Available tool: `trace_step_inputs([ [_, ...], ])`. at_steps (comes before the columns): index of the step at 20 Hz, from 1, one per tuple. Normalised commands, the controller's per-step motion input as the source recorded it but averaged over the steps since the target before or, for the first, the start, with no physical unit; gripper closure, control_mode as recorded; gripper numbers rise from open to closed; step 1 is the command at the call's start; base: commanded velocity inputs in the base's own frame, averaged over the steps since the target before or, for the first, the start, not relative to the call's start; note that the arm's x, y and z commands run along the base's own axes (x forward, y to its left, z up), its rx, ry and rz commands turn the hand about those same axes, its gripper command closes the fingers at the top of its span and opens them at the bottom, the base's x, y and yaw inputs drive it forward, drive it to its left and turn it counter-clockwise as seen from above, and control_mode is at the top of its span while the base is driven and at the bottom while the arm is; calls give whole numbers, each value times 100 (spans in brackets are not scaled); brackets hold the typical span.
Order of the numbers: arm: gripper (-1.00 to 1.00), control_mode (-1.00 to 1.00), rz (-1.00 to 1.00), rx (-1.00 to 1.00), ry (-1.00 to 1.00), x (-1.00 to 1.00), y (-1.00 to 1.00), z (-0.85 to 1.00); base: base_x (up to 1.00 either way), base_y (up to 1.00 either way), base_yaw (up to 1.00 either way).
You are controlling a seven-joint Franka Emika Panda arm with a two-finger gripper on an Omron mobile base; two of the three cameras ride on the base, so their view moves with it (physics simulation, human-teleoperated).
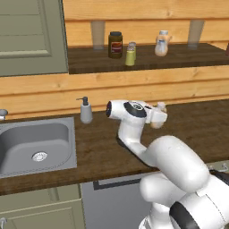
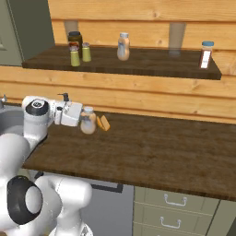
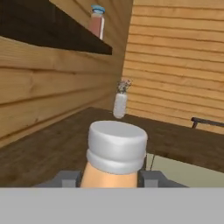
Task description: Put the shaker and condiment bottle from the counter next to their counterparts in the cabinet.
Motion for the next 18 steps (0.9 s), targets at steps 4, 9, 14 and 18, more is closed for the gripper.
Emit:
trace_step_inputs([
  [4,100,-100,13,1,-26,-77,-30,86,0,0,0],
  [9,100,-100,6,3,-20,-67,-33,83,0,0,0],
  [14,100,-100,3,5,-11,-63,-21,77,0,0,0],
  [18,100,-100,0,4,-3,-58,-13,75,0,0,0],
])
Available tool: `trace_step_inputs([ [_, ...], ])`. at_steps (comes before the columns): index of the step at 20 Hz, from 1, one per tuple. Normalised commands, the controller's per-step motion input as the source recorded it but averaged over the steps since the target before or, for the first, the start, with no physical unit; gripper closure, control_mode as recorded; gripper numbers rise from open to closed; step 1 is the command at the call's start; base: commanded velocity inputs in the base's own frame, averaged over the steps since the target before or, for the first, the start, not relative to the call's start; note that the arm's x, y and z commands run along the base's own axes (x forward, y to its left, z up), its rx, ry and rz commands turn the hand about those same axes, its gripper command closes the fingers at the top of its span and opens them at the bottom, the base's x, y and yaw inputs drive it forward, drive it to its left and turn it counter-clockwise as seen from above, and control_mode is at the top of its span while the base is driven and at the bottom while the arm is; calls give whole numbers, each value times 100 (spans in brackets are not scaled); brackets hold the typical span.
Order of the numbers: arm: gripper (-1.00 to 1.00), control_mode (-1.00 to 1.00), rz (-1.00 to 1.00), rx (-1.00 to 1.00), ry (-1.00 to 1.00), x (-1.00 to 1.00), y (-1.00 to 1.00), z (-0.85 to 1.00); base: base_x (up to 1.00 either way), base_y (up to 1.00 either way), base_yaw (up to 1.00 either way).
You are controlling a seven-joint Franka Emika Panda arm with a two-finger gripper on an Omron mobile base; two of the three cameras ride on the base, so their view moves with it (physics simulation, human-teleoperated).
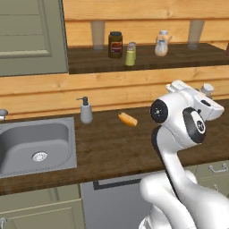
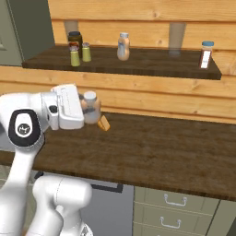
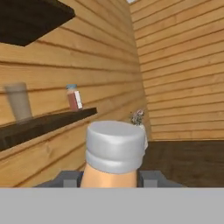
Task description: Put the shaker and condiment bottle from the counter next to their counterparts in the cabinet.
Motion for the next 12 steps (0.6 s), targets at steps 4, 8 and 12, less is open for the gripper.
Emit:
trace_step_inputs([
  [4,100,-100,2,0,0,-11,-1,75,0,0,0],
  [8,100,-100,10,0,0,-2,-1,81,0,0,0],
  [12,100,-100,11,0,-1,-4,-6,74,0,0,0],
])
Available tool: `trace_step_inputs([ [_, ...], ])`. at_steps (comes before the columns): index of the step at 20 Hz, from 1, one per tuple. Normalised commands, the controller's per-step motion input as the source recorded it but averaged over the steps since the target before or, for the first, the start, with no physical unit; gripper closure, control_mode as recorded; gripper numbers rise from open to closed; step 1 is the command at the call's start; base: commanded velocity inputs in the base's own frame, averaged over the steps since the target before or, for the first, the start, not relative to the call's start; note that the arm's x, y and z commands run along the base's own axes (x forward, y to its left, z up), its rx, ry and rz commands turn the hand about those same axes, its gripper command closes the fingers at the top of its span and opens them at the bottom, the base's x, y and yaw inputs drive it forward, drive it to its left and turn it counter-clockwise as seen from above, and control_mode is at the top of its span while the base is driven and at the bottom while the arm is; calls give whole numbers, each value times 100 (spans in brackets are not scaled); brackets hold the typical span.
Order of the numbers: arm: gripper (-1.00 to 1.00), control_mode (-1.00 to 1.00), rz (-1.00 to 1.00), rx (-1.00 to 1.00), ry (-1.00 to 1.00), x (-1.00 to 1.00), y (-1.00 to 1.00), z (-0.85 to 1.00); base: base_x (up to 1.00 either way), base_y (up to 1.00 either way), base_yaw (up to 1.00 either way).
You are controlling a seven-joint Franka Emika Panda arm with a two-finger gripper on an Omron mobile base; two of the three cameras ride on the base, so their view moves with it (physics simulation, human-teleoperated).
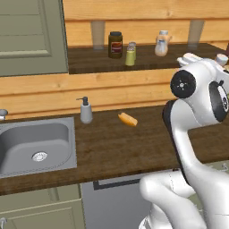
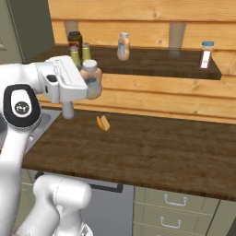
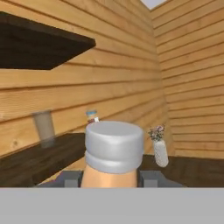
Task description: Put the shaker and condiment bottle from the counter next to their counterparts in the cabinet.
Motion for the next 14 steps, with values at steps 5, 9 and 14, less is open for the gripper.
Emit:
trace_step_inputs([
  [5,100,-100,17,0,0,8,0,55,0,0,0],
  [9,100,-100,18,0,1,53,-2,33,0,0,0],
  [14,100,-100,20,0,2,77,-32,1,0,0,0],
])
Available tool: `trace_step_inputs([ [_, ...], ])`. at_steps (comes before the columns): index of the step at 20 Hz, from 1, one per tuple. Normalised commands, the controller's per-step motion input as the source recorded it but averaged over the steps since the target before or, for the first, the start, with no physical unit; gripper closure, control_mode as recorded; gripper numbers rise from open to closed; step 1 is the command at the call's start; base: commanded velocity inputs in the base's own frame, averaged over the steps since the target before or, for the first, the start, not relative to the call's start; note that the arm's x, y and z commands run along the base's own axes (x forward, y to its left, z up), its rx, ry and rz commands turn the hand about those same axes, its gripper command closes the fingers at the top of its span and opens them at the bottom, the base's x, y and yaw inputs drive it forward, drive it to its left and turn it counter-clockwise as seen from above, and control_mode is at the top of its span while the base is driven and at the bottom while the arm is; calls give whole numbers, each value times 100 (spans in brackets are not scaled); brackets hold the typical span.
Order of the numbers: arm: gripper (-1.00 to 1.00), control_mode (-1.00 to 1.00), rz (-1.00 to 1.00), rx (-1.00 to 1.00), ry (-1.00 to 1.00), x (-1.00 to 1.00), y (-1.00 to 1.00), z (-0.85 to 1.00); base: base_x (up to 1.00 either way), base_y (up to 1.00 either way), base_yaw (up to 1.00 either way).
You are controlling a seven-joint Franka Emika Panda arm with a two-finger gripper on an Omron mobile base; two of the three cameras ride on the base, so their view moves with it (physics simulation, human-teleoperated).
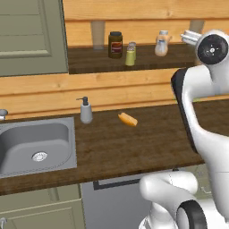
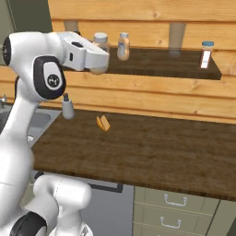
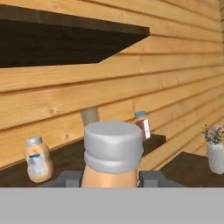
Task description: Put the shaker and condiment bottle from the counter next to their counterparts in the cabinet.
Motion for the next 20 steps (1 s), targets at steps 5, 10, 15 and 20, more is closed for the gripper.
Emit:
trace_step_inputs([
  [5,100,-100,20,0,1,87,-44,0,0,0,0],
  [10,100,-100,20,-1,-2,51,-15,0,0,0,0],
  [15,100,-100,28,-5,-5,44,0,-10,0,0,0],
  [20,100,-100,27,-2,-2,55,-18,-11,0,0,0],
])
